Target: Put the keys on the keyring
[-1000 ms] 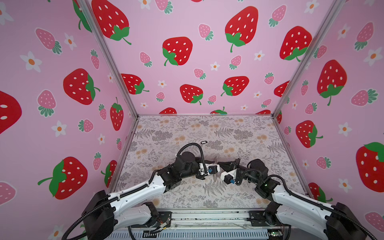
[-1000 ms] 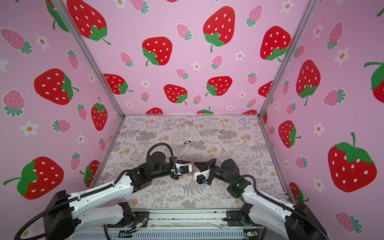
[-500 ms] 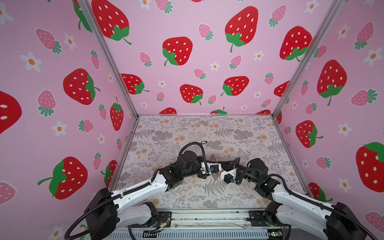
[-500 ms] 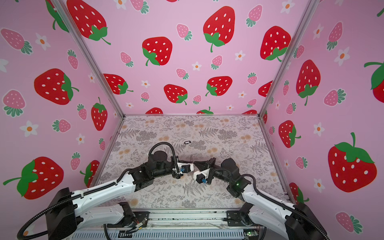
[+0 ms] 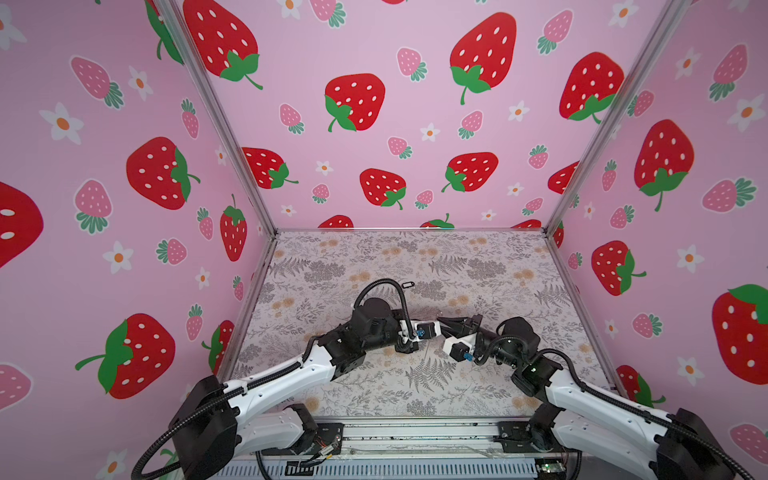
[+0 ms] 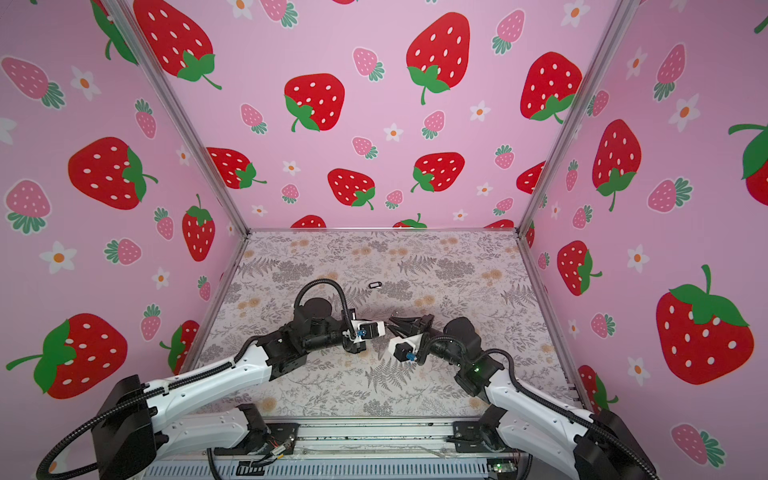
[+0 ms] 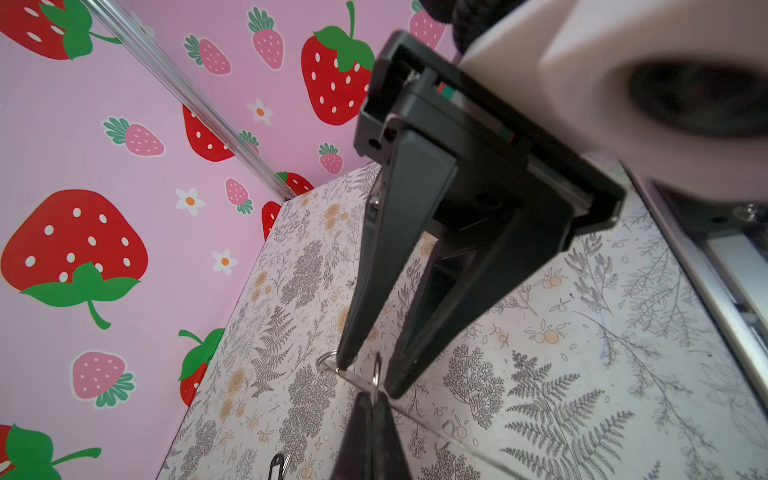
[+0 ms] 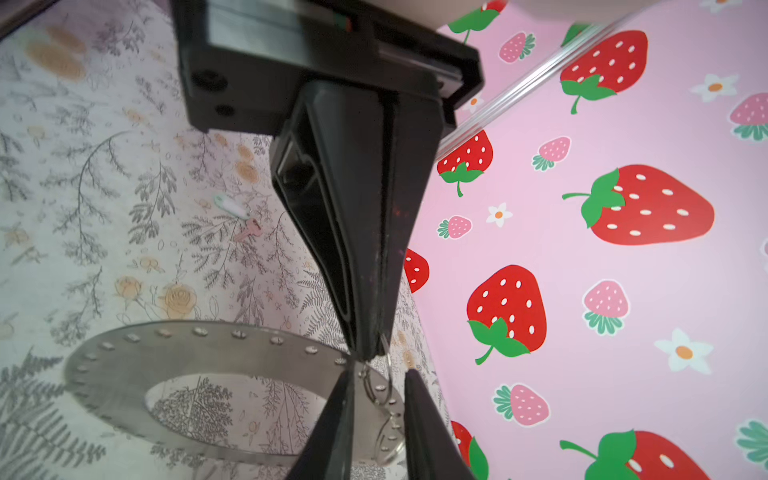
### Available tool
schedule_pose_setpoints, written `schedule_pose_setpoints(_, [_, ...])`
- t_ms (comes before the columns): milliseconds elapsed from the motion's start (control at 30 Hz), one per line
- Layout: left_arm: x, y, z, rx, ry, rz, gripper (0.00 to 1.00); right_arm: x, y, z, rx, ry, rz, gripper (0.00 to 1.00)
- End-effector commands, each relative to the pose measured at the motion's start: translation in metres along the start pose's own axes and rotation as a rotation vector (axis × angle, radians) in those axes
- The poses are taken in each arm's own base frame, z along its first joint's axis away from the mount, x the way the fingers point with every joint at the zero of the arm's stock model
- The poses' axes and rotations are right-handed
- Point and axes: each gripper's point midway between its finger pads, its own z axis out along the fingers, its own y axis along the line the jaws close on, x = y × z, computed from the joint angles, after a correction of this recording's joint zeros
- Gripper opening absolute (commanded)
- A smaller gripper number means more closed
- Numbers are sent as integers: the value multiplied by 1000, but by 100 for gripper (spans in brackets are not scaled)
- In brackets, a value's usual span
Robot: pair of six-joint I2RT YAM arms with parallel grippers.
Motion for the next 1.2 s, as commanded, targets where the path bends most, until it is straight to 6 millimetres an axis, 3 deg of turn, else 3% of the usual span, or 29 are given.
schedule_pose_setpoints(0, [-31, 11, -12, 3, -171, -58, 0, -14, -10, -7, 35, -63, 83, 32])
schedule_pose_setpoints(167, [-35, 12, -18, 25, -239, -104, 0, -19, -8, -6, 5, -100, 166, 35])
schedule_pose_setpoints(433, [-37, 7, -20, 56, -259, -108, 0, -31, -16, -7, -8, -156, 225, 26])
schedule_pose_setpoints(467, [-38, 6, -20, 60, -261, -108, 0, -24, -10, -2, -31, -138, 243, 24])
schedule_pose_setpoints(733, [-38, 2, -23, 83, -259, -102, 0, -29, -12, -2, -40, -161, 265, 18])
schedule_pose_setpoints(1167, [-36, -1, -22, 104, -249, -97, 0, -33, -17, -8, -28, -184, 280, 17])
